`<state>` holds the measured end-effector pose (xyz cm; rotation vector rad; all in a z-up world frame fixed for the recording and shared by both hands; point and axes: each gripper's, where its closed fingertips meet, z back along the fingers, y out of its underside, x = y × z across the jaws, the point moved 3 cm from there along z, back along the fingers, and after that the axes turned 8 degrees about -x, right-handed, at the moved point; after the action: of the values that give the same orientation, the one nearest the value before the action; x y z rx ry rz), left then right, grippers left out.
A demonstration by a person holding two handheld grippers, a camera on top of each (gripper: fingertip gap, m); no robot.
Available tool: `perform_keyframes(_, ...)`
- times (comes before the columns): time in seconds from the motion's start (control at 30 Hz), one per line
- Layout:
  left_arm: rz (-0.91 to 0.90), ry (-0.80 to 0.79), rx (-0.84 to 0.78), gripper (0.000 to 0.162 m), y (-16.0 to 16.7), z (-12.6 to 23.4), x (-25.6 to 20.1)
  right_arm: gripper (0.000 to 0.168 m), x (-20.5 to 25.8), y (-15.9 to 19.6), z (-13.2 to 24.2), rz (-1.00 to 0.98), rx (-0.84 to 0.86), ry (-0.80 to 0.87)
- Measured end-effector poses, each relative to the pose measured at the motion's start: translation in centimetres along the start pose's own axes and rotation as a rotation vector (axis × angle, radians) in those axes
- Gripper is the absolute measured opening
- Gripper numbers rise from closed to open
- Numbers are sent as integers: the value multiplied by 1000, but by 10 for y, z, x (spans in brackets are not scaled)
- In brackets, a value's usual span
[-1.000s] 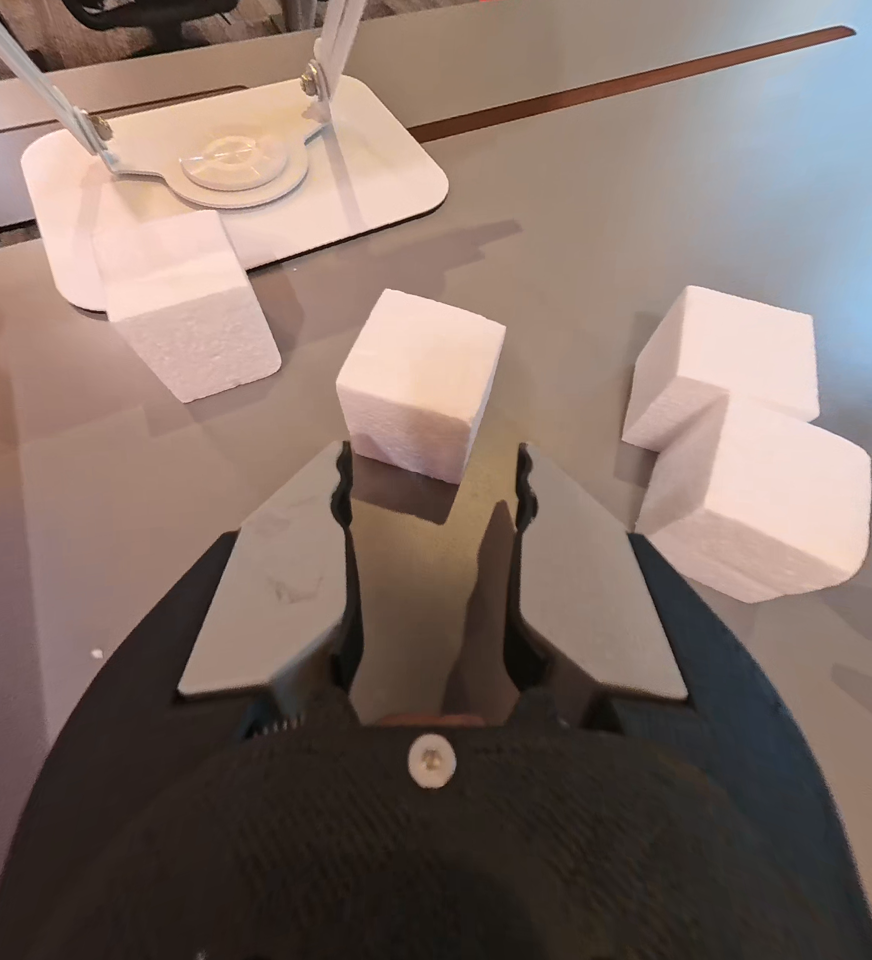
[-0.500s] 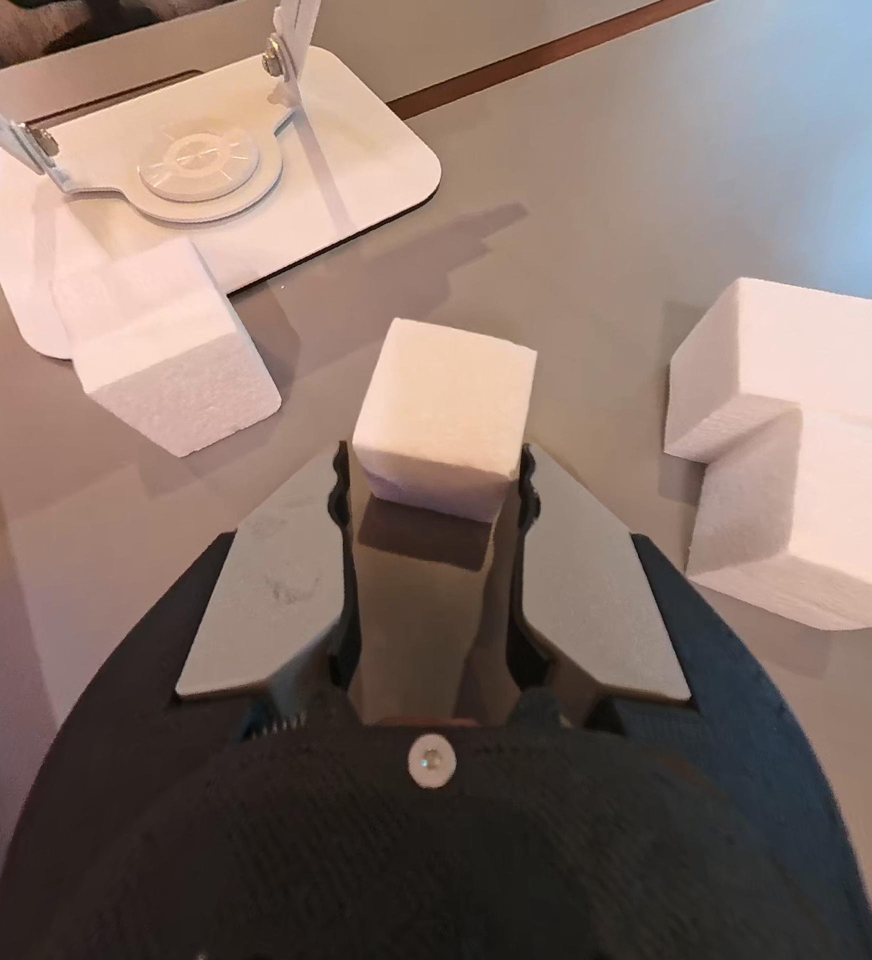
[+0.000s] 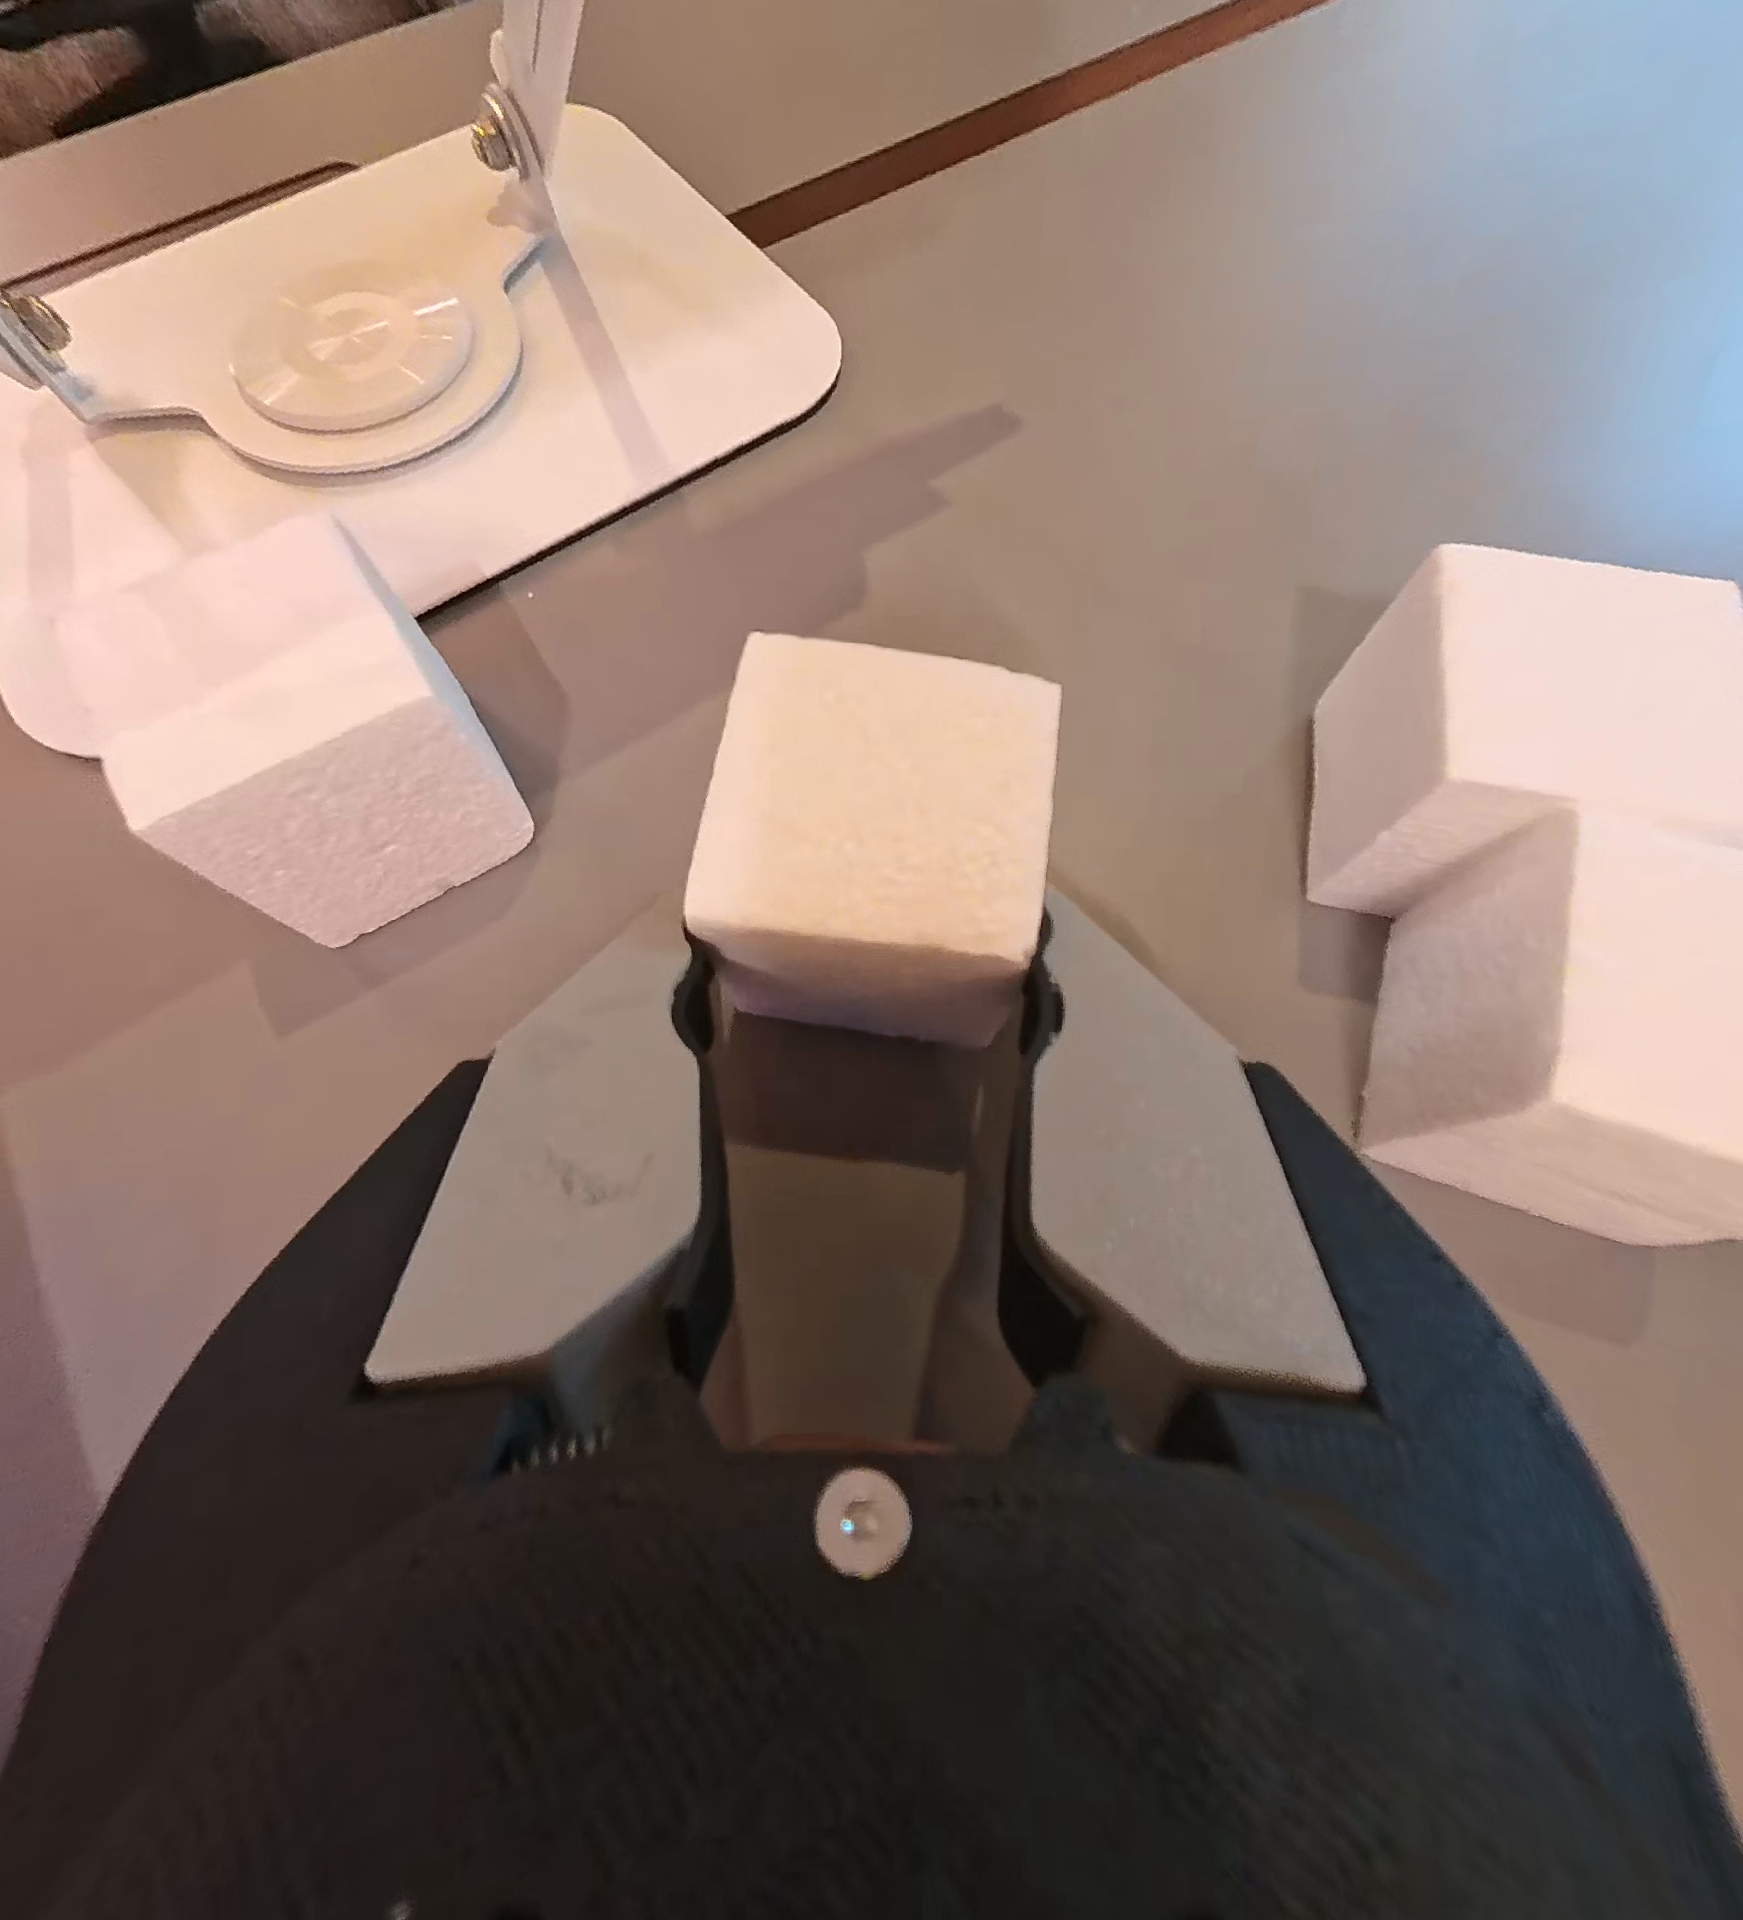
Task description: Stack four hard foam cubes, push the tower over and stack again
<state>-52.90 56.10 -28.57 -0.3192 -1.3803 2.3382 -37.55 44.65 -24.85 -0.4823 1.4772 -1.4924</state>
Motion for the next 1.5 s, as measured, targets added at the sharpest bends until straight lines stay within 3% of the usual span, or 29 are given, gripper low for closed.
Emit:
perform_keyframes(0.13, 41, 43, -62, 57, -6, 12, -7, 30, -5, 0, 2, -9, -3, 12)
perform_keyframes(0.27, 59, 187, -147, 58, -22, 38, -29, 30, -14, 1, 5, -20, -8, 36)
perform_keyframes(0.5, -161, 486, -280, 58, -50, 92, -104, 27, -54, -2, 24, -120, -71, 145)
perform_keyframes(0.63, -321, 668, -172, 58, -24, 100, -152, 26, -73, 1, 32, -274, -119, 175)
perform_keyframes(0.83, -452, 771, 3, 58, 13, 97, -180, 27, -79, 7, 33, -430, -141, 147)
perform_keyframes(1.13, -430, 716, 178, 58, 49, 83, -168, 28, -71, 6, 29, -391, -124, 128)
perform_keyframes(1.5, -422, 644, 149, 60, 45, 65, -172, 31, -63, 5, 25, -364, -112, 95)
